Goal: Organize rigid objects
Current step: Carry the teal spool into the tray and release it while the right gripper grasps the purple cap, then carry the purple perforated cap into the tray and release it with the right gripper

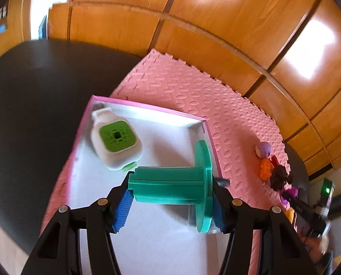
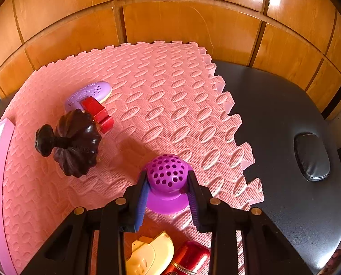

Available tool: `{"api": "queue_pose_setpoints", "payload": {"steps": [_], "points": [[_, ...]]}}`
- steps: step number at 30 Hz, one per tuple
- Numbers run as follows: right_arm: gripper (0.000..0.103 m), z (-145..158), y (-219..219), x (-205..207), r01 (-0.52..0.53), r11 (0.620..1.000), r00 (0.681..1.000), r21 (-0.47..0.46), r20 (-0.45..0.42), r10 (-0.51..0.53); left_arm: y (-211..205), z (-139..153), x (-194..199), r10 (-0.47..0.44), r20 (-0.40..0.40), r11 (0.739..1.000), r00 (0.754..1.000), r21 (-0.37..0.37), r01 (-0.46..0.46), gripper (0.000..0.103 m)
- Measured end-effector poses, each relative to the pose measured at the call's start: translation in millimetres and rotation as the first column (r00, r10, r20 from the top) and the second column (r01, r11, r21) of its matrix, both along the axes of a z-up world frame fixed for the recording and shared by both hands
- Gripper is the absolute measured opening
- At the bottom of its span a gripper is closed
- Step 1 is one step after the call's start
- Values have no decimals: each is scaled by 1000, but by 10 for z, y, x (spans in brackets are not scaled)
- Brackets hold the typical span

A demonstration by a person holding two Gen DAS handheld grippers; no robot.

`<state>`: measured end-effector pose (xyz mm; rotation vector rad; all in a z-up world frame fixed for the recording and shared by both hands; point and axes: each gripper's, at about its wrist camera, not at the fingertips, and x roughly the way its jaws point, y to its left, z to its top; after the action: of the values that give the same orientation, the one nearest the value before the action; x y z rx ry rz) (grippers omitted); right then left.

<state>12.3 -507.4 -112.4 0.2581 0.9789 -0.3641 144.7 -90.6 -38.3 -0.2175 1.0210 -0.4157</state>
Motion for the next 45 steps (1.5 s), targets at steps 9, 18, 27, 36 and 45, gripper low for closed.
{"api": "queue_pose_setpoints", "payload": {"steps": [9,18,27,36,45], "points": [[32,7,19,15,-17,1000,1000,-12,3,17,-138,-191,237,21,-38,999,999,33,-20,64],[32,8,18,22,-25,999,1000,-22,3,25,-14,-44,-19,16,25,997,1000,68,-18,71],[32,11,13,23,-28,999,1000,-27,5,28,93,90,-476,12,137,980,991,193,-39,77],[32,24,28,11,-36,998,999,-50,8,37,193,108,-734,18,176,966,984,252,-63,77],[32,22,99,8,-75,997,997,-29,15,75,313,169,-802,45,213,956,976,276,-104,77]]}}
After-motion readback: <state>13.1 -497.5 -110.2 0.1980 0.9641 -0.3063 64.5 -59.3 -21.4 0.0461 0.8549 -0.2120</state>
